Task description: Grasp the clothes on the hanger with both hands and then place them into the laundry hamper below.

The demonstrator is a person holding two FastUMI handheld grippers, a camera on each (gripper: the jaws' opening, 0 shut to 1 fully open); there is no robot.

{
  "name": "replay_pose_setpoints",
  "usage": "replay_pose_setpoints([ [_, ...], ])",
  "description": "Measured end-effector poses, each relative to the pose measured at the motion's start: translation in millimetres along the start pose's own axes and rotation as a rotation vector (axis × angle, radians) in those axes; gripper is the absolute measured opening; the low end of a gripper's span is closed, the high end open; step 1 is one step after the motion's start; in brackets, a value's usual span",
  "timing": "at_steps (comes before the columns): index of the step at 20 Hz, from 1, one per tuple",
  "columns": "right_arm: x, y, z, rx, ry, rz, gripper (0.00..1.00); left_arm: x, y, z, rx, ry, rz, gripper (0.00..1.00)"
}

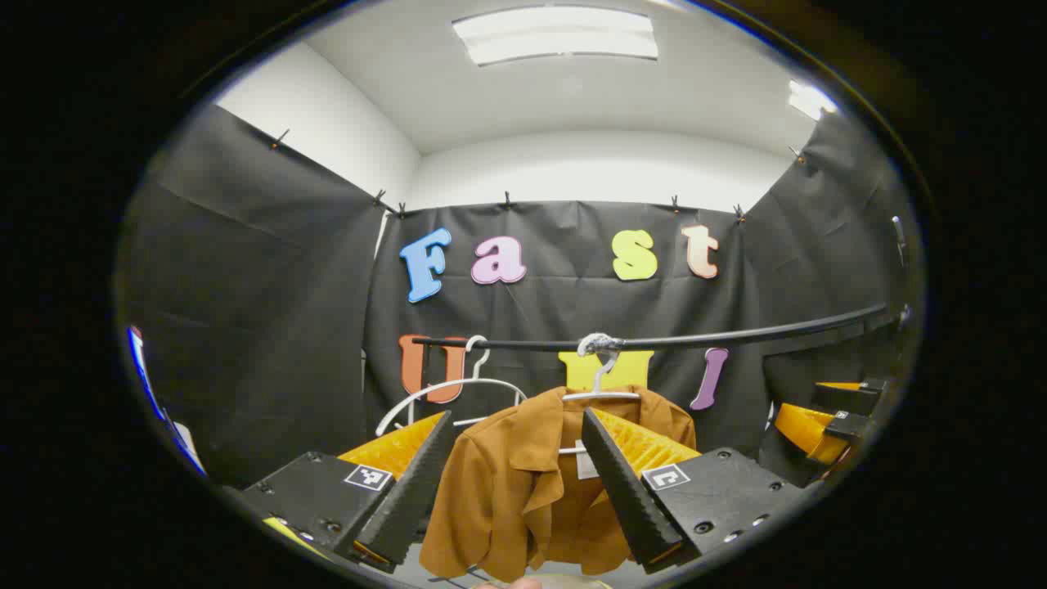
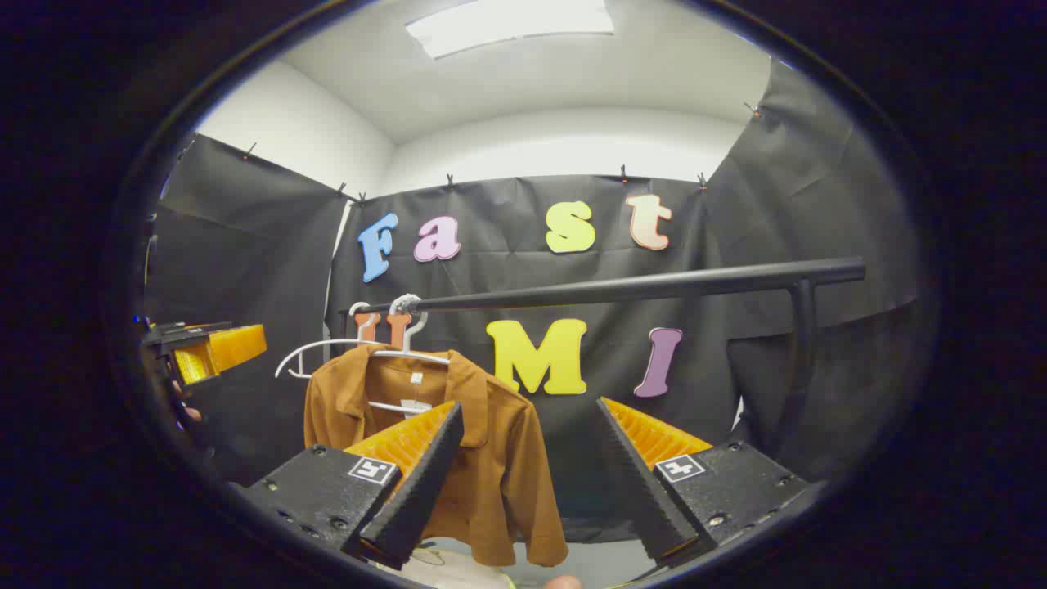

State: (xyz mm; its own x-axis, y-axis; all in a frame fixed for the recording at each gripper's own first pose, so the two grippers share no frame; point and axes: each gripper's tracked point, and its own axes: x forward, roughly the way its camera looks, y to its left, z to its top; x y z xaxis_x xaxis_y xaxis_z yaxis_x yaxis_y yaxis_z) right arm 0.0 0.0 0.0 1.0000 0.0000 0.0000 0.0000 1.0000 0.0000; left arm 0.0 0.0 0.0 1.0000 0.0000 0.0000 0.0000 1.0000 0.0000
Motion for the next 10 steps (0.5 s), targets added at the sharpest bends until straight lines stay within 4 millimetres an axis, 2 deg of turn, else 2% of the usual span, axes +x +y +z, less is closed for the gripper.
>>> replay_pose_setpoints([
  [4,-4.3,-6.4,-1.3,-0.003,-0.009,-0.002,0.99,-8.7,-6.2,-7.3,-0.009,0.016,-0.008,1.0],
  [10,-2.1,7.9,-14.9,0.043,0.015,0.042,1.0,-14.0,-11.7,-12.2,-0.025,0.046,-0.009,1.0],
])
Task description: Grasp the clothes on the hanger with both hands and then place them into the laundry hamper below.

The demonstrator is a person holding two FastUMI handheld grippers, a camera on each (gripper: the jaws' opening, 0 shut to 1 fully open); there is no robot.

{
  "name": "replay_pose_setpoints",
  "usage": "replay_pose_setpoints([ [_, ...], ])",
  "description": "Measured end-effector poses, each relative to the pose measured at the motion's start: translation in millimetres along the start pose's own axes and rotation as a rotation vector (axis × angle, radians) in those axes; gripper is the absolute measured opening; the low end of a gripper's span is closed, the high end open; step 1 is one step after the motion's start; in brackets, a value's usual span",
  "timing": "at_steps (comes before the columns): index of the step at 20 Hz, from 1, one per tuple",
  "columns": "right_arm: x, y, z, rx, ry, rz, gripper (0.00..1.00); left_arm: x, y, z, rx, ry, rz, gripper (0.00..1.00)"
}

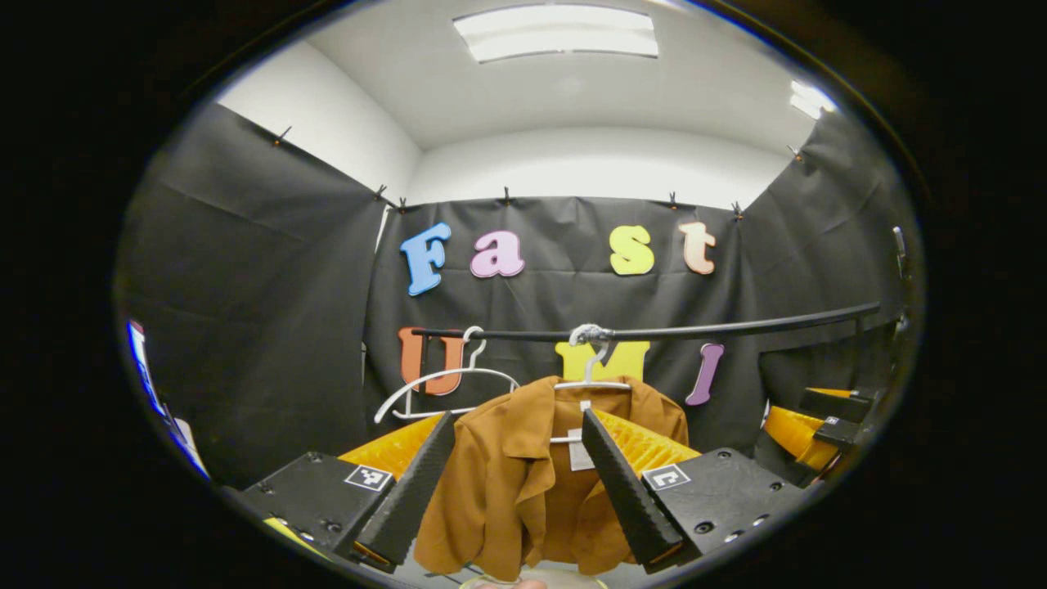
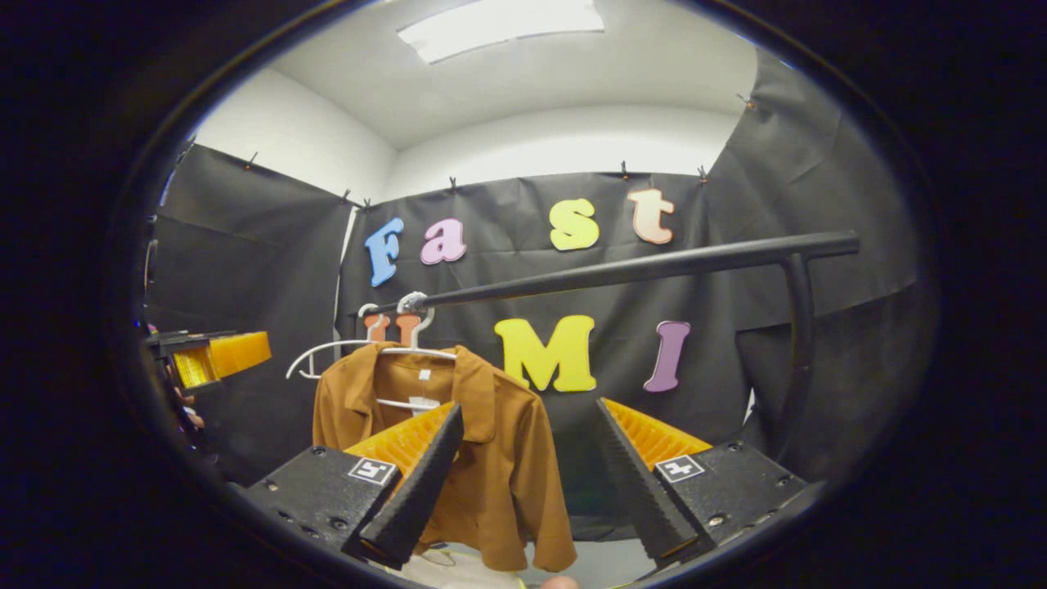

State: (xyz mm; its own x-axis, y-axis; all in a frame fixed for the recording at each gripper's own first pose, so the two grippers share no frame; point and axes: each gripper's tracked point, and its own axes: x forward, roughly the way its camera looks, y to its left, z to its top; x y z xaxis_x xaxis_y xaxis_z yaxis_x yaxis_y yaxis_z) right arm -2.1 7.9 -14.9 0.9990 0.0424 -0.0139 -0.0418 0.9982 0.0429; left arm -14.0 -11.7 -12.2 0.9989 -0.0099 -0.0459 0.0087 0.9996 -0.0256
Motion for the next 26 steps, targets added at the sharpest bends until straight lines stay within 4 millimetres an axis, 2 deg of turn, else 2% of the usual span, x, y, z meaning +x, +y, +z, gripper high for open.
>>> replay_pose_setpoints([
  [7,8.5,7.8,-17.0,0.03,0.049,0.061,0.99,-1.6,-4.0,-8.1,-0.047,0.038,0.003,1.0],
  [13,6.4,18.3,-35.9,0.068,0.094,0.134,0.99,-7.7,-22.2,-35.7,-0.045,0.086,0.001,1.0],
  [15,9.3,24.3,-34.8,0.076,0.086,0.166,0.99,-5.8,-27.9,-39.9,-0.033,0.079,0.003,1.0],
  [20,30.1,39.7,-42.5,0.073,0.081,0.164,0.98,11.1,-33.3,-57.7,-0.011,0.098,-0.046,1.0],
  [24,62.1,51.9,-71.3,0.109,0.14,0.135,0.98,40.1,-29.0,-88.3,0.002,0.14,-0.098,1.0],
  [25,70.0,53.7,-80.1,0.123,0.161,0.126,0.98,48.5,-27.8,-97.0,0.001,0.151,-0.111,0.96],
  [26,79.9,57.3,-87.2,0.138,0.173,0.129,0.99,57.1,-27.1,-103.6,0.003,0.158,-0.123,1.0],
])
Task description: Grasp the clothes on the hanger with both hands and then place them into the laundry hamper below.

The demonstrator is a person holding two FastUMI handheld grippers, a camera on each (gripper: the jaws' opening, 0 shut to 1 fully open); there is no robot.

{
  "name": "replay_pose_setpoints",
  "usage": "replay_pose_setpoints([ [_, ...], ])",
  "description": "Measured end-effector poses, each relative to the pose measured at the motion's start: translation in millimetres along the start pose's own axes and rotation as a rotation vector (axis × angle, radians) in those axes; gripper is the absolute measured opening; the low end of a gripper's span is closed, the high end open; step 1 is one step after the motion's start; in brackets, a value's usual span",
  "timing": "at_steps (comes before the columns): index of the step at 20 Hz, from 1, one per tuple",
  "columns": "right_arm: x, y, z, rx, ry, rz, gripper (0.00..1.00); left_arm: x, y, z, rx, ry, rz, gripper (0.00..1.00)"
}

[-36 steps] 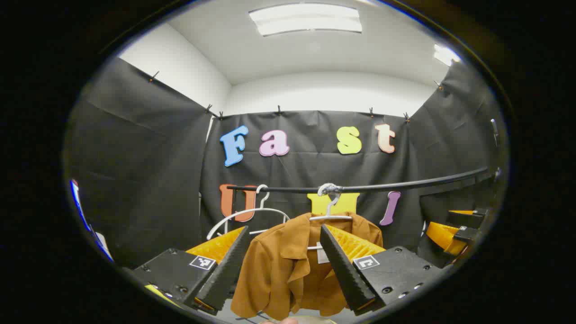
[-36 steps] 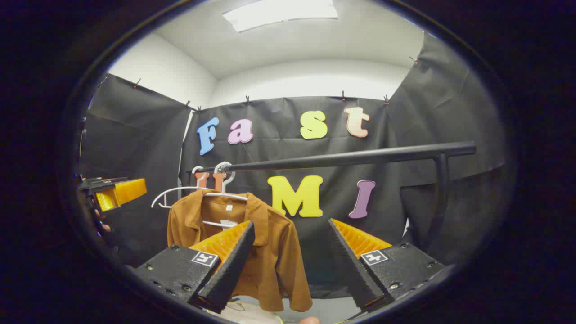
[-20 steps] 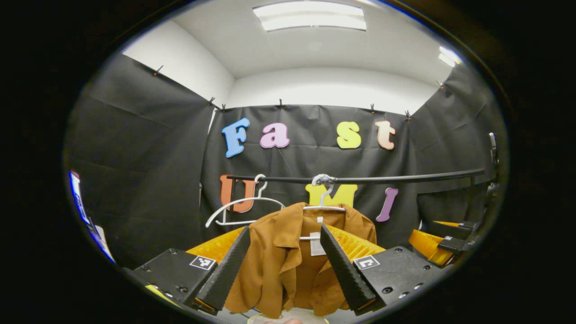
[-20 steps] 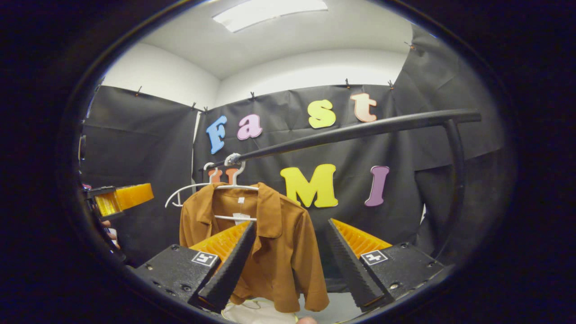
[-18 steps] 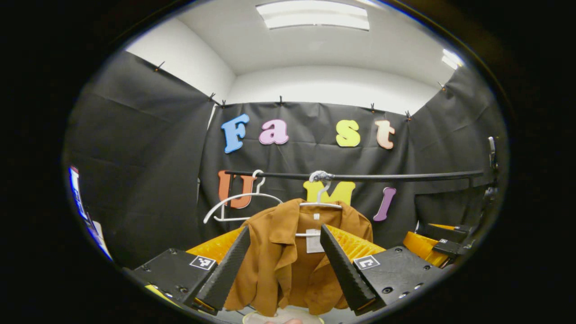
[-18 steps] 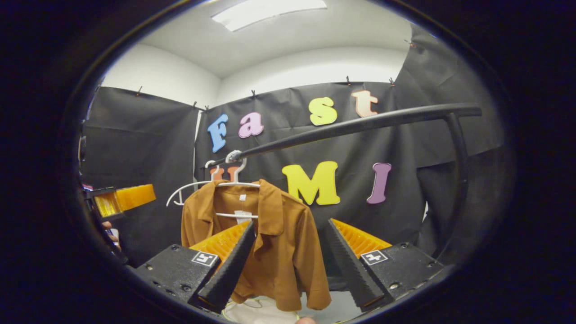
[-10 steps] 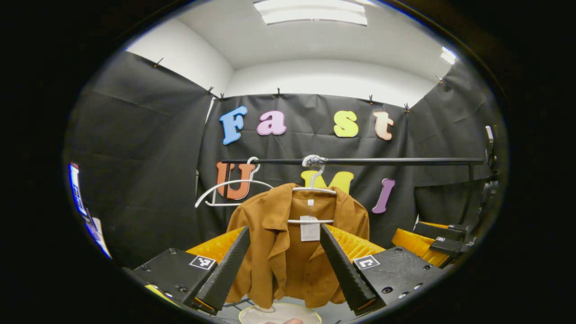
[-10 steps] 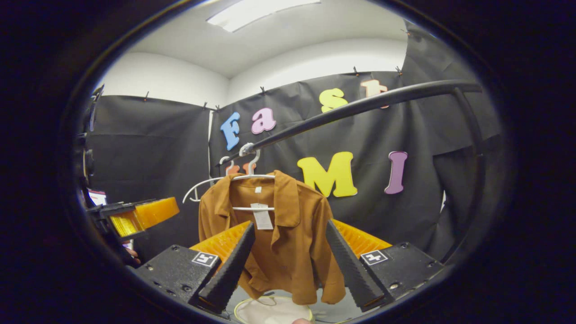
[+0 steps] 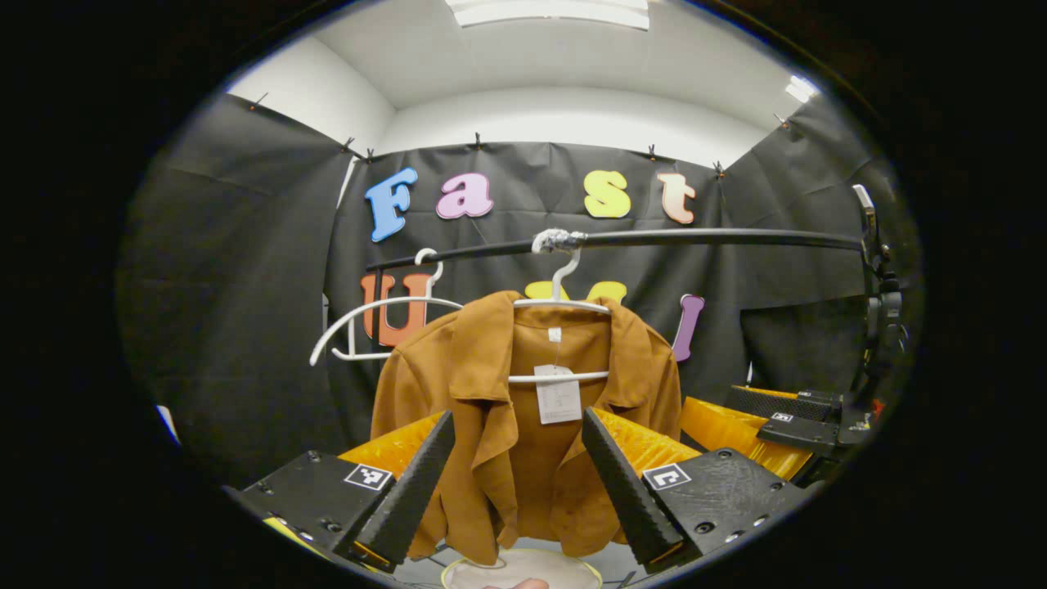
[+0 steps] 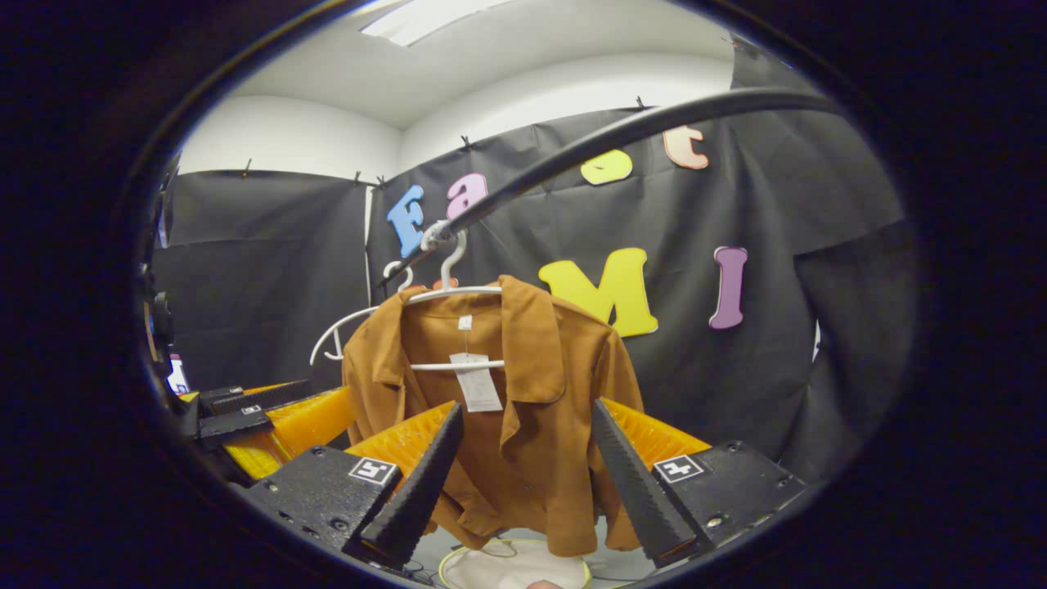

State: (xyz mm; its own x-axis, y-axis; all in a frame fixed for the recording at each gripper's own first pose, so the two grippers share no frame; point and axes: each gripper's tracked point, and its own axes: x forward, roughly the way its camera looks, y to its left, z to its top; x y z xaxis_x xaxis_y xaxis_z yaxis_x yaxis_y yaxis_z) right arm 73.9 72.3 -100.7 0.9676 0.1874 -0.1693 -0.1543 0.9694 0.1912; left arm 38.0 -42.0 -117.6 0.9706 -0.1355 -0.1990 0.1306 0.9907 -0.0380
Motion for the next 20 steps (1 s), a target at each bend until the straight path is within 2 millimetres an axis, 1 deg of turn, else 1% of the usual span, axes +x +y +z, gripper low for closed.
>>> replay_pose_setpoints([
  [3,35.8,4.7,-24.6,0.035,0.067,0.006,0.96,30.1,11.9,-22.5,0.011,0.047,-0.022,1.0],
  [4,46.6,4.6,-30.3,0.047,0.085,0.001,0.95,38.4,14.1,-27.4,0.005,0.055,-0.033,0.9],
  [5,56.4,3.7,-33.3,0.063,0.094,-0.008,0.95,45.5,15.5,-32.2,-0.004,0.066,-0.043,1.0],
  [6,65.9,4.4,-36.4,0.078,0.104,-0.007,0.92,52.0,17.4,-36.5,-0.008,0.072,-0.053,1.0],
  [7,74.7,7.3,-39.0,0.085,0.11,-0.005,0.95,58.9,20.5,-39.0,-0.009,0.081,-0.051,1.0],
  [8,83.1,7.7,-38.9,0.087,0.108,-0.01,0.94,65.9,25.3,-42.0,-0.009,0.087,-0.052,0.95],
  [10,97.3,6.6,-37.5,0.091,0.104,-0.025,0.94,77.2,28.2,-44.8,-0.027,0.09,-0.067,0.95],
  [11,103.7,5.2,-38.7,0.094,0.103,-0.039,0.94,81.7,28.8,-45.1,-0.038,0.087,-0.073,1.0],
  [12,110.3,2.7,-38.0,0.1,0.101,-0.054,0.93,86.7,29.4,-45.1,-0.047,0.081,-0.079,1.0],
  [13,115.5,-0.3,-37.8,0.11,0.097,-0.075,0.94,91.6,30.4,-45.6,-0.052,0.079,-0.077,0.95],
  [14,122.1,-3.4,-37.3,0.122,0.093,-0.094,0.93,96.4,32.1,-46.4,-0.054,0.077,-0.07,0.95],
  [15,126.9,-7.7,-37.9,0.136,0.091,-0.119,0.94,100.7,33.3,-48.1,-0.055,0.08,-0.063,1.0],
  [16,130.7,-11.9,-38.4,0.147,0.091,-0.136,0.92,105.5,31.9,-50.0,-0.056,0.081,-0.065,0.95],
  [17,133.5,-16.5,-39.7,0.158,0.088,-0.158,0.91,109.7,31.0,-50.9,-0.049,0.082,-0.062,0.95],
  [18,136.4,-20.3,-41.0,0.166,0.088,-0.173,0.84,114.0,30.3,-51.3,-0.038,0.08,-0.063,0.95],
  [19,138.2,-25.0,-43.5,0.175,0.086,-0.192,0.82,118.1,30.2,-52.0,-0.024,0.078,-0.06,0.92],
  [20,141.3,-27.7,-44.2,0.187,0.082,-0.197,0.75,121.0,31.4,-54.0,-0.013,0.079,-0.051,0.95],
])
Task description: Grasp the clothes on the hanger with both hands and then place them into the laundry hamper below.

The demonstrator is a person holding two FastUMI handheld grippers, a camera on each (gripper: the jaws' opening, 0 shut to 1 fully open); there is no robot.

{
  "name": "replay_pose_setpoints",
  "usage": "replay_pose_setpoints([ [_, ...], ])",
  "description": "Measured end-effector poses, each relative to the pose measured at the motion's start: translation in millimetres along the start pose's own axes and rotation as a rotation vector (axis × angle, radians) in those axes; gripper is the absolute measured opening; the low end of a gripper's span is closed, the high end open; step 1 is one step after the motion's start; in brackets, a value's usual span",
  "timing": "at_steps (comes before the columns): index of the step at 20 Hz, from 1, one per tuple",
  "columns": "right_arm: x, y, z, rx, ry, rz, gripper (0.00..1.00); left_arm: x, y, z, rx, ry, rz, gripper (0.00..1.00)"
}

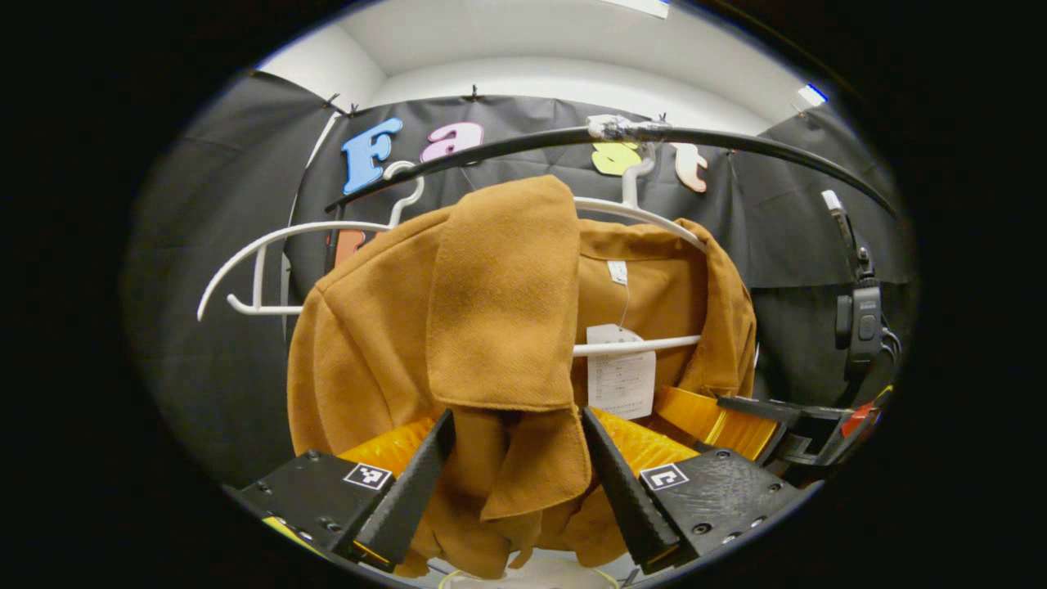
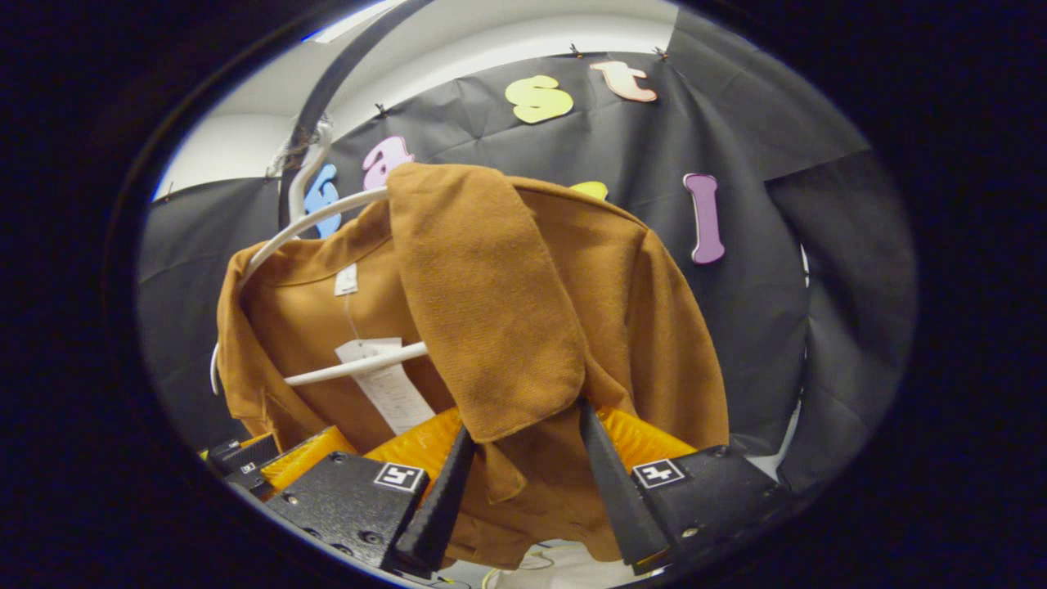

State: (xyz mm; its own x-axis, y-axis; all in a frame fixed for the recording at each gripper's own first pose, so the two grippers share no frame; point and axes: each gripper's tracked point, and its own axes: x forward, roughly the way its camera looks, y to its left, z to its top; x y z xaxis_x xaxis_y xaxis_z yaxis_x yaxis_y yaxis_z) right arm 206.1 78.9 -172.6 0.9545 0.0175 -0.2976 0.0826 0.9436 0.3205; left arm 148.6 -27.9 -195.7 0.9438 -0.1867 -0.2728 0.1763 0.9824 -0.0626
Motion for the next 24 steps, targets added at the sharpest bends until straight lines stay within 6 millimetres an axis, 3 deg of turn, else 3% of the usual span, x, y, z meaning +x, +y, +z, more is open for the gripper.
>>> replay_pose_setpoints([
  [1,3.8,-0.1,-0.1,0.012,0.0,-0.001,0.75,1.3,1.4,-1.8,0.006,0.001,0.008,0.92],
  [2,6.6,-1.0,0.1,0.016,0.001,-0.004,0.64,4.3,3.5,-4.9,0.006,0.008,0.022,0.88],
  [3,7.0,-5.0,1.3,0.015,-0.002,-0.015,0.63,7.2,6.5,-6.8,0.004,0.013,0.035,0.85],
  [4,8.3,-7.8,3.3,0.01,-0.008,-0.027,0.48,9.6,10.4,-6.8,-0.002,0.017,0.047,0.82],
  [5,8.9,-8.5,5.6,0.006,-0.014,-0.029,0.46,11.5,13.0,-7.8,-0.01,0.025,0.054,0.65],
  [6,9.9,-8.6,8.1,0.005,-0.018,-0.028,0.32,11.1,18.0,-7.4,-0.014,0.024,0.073,0.48],
  [8,3.7,-11.6,6.4,0.003,-0.023,-0.03,0.25,8.5,26.3,-6.9,-0.019,0.025,0.098,0.14],
  [9,0.8,-15.8,8.4,0.004,-0.029,-0.037,0.22,5.1,24.0,-5.2,-0.033,0.024,0.083,0.07],
  [11,-4.9,-24.5,13.2,0.018,-0.042,-0.047,0.16,6.4,20.8,-4.6,-0.059,0.032,0.061,0.12],
  [12,-7.9,-29.0,15.3,0.032,-0.05,-0.054,0.14,1.8,25.1,-5.3,-0.066,0.039,0.071,0.06],
  [15,-22.2,-39.3,20.1,0.063,-0.06,-0.046,0.11,-4.9,17.8,-3.6,-0.113,0.058,0.029,0.01],
  [18,-34.9,-51.7,26.8,0.083,-0.069,-0.042,0.07,-16.9,24.9,8.0,-0.125,0.047,0.033,0.01],
  [19,-37.1,-56.2,24.1,0.09,-0.058,-0.046,0.07,-21.5,33.2,13.1,-0.121,0.036,0.061,0.05],
  [20,-39.1,-57.1,23.7,0.102,-0.05,-0.04,0.07,-24.3,35.8,16.1,-0.13,0.032,0.061,0.01],
  [24,-53.5,-55.8,34.4,0.17,-0.065,0.006,0.07,-43.0,44.4,34.8,-0.169,-0.003,0.065,0.01],
])
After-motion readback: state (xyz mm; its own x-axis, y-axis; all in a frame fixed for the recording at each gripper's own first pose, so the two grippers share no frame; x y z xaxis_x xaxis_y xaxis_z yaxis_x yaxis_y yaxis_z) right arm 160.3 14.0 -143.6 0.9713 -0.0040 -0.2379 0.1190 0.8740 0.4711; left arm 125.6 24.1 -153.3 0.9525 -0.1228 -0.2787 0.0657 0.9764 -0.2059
